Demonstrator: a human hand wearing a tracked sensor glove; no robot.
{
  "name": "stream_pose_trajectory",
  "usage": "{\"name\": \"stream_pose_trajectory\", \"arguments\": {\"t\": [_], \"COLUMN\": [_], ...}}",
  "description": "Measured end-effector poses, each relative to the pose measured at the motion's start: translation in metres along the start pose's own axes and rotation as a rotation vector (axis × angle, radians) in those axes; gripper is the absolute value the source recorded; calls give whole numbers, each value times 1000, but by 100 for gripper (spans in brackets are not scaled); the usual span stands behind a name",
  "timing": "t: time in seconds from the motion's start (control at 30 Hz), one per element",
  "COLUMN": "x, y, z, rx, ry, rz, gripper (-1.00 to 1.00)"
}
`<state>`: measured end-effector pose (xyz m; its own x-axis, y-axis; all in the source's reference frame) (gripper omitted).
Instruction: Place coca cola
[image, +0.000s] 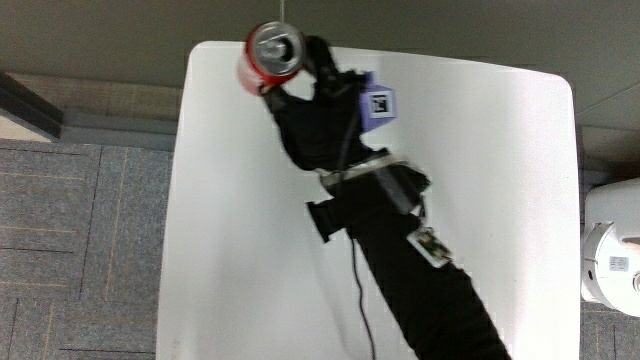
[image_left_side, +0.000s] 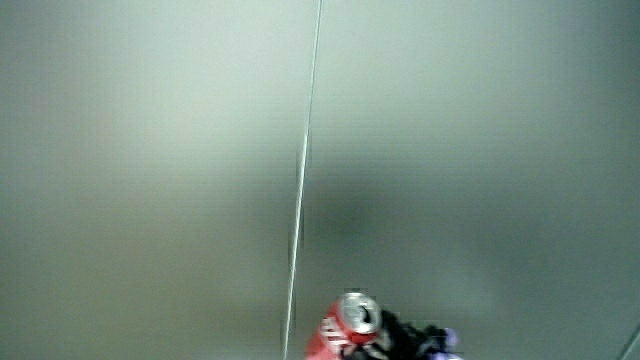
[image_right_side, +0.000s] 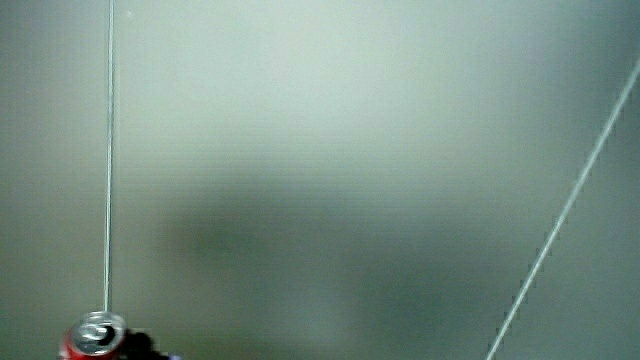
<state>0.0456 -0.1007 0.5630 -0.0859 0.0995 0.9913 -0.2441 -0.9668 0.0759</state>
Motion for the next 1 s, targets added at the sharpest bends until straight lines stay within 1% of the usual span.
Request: {"name": "stream_pose_trajectory", "arguments": {"t": [0.03,0.07,0.1,0.17,0.2,0.3,0.33,0.37,0.4,0.43,0.5,0.53,0.57,0.6,0.63,0.67,0.7,0.73,0.77,0.8,0.83,0.87,0.9,0.93,0.97,1.0], "x": [0,3,4,5,6,5,3,5,6,5,9,8,10,13,11,12,13,13,12,12,15,13,12,13,13,12], "y": [0,0,0,-2,-2,-2,-2,-3,-3,-4,-4,-5,-5,-5,-6,-6,-6,-7,-7,-8,-8,-9,-9,-9,-9,-9], "z": [0,0,0,0,0,2,2,3,4,4,6,6,6,7,5,5,5,5,5,5,6,6,5,6,6,7], "rx": [-8,2,-6,1,5,9,10,15,19,19,25,25,29,29,22,26,30,23,28,26,37,33,42,40,42,39], "ry": [-1,-23,-18,-18,-38,-35,-18,-41,-29,-28,-45,-57,-50,-61,-38,-54,-41,-56,-58,-39,-53,-62,-42,-72,-75,-82], "rz": [-23,-30,-20,-37,-51,-63,-50,-64,-51,-57,-55,-66,-64,-70,-66,-68,-67,-76,-73,-75,-87,-97,-82,-94,-101,-93], "gripper": [0,0,0,0,0,0,0,0,0,0,0,0,0,0,0,0,0,0,0,0,0,0,0,0,0,0]}}
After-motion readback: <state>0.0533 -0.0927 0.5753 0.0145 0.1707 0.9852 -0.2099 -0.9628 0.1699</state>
